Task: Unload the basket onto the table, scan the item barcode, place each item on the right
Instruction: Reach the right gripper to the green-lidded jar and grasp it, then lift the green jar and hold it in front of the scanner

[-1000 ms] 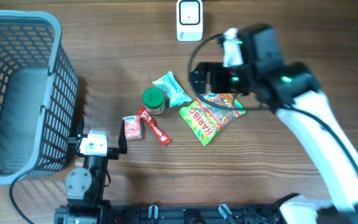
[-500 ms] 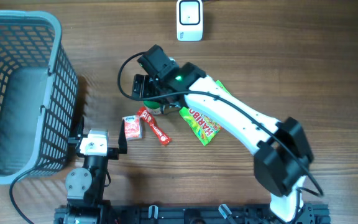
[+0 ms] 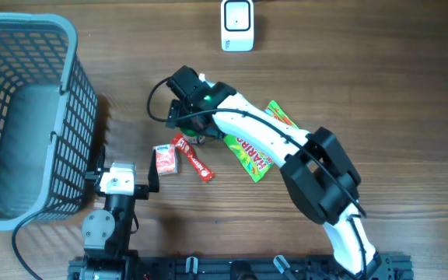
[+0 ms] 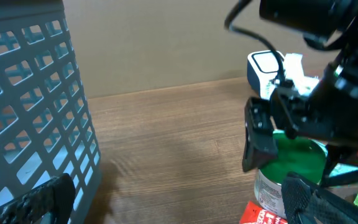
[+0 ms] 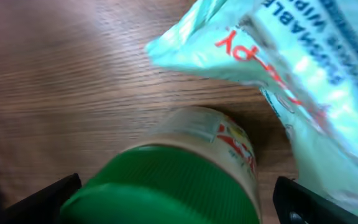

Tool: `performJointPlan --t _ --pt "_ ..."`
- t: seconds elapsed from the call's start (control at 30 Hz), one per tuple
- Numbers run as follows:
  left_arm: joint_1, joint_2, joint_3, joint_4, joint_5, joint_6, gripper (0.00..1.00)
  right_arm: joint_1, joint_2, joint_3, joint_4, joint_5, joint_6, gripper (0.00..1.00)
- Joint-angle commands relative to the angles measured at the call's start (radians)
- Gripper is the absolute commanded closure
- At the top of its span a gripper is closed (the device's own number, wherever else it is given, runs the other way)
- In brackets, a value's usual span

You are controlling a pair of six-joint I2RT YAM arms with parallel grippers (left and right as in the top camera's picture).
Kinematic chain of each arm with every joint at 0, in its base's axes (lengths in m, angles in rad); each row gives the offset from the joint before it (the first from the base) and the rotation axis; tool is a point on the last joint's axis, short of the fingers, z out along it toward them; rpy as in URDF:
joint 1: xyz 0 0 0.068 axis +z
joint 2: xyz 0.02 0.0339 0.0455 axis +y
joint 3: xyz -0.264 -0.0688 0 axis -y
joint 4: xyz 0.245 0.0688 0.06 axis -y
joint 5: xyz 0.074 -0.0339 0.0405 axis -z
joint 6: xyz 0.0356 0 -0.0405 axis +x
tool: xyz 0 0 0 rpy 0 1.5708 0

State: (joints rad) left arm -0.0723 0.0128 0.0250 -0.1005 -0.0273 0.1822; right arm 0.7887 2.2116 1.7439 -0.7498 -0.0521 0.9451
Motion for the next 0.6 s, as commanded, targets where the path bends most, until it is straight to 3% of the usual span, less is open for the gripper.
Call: performJointPlan --t 0.0,0.07,0.13,0.27,0.37,0.57 --pt "-0.006 -0.006 -0.006 0.004 0.008 0.013 0.0 -0.004 0.053 0.018 0.005 -0.015 -0.004 0.03" --pt "-0.006 -0.006 -0.006 0.004 0.008 0.013 0.0 -0.005 0.078 0.018 0.003 -0.016 -0.028 0.1" --pt "-0.006 -0.006 -0.006 0.004 0.008 0.013 0.0 -0.005 0.089 0.018 -0.021 -0.019 -0.053 0.25" --pt "-0.006 -0.006 -0.006 0.004 0.008 0.013 0.0 -0.013 0.089 0.018 -0.048 -0.068 -0.083 0.38" --pt "-0.006 -0.006 -0.006 0.004 0.008 0.013 0.0 -0.045 0.079 0.043 -0.091 -0.222 -0.106 0.43" --pt "-0.006 -0.006 -0.006 0.004 0.008 0.013 0.0 -0.185 -0.017 0.112 -0.362 -0.485 -0.332 0.44"
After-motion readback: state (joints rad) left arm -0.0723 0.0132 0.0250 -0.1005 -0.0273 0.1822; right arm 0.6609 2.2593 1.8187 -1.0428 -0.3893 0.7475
